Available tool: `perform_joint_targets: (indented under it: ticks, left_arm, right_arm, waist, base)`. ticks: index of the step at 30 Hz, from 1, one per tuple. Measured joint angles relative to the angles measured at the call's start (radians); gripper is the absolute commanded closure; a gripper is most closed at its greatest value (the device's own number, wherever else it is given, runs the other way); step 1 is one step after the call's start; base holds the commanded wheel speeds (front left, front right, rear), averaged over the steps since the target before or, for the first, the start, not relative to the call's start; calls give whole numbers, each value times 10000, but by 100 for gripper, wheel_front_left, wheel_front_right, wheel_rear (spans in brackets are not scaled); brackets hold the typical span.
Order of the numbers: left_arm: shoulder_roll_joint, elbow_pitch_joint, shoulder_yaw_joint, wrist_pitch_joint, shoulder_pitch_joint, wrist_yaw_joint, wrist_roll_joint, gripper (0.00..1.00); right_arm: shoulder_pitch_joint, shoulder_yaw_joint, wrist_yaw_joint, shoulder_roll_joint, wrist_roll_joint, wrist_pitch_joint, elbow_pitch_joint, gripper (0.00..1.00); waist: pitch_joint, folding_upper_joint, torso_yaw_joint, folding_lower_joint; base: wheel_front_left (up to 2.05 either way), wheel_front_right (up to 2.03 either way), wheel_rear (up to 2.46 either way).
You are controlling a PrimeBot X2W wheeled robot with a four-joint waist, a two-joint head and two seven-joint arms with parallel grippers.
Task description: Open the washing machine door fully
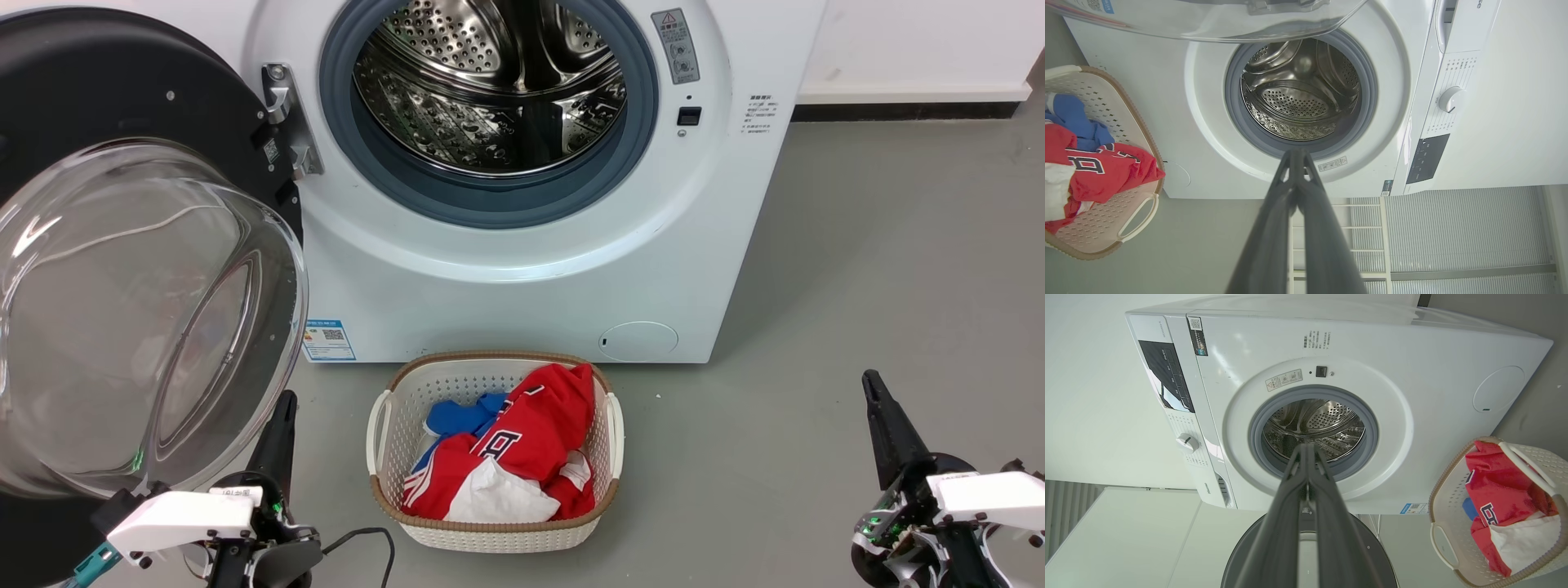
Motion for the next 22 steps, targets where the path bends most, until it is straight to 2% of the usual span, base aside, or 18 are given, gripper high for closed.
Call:
perform_joint_targets:
  ticks: [9, 22]
  left_arm:
    - [-96, 25, 150, 150, -34, -134, -487, 100]
    - [-100, 27, 163, 157, -38, -148, -514, 100]
  right_arm:
    - [-35, -44, 0, 2, 639, 77, 54, 100]
    - [-60, -48, 0, 2, 663, 77, 58, 100]
  waist:
    - [1, 0, 43, 0]
    - [1, 0, 43, 0]
  base:
    - [0, 0, 0]
    - [0, 0, 0]
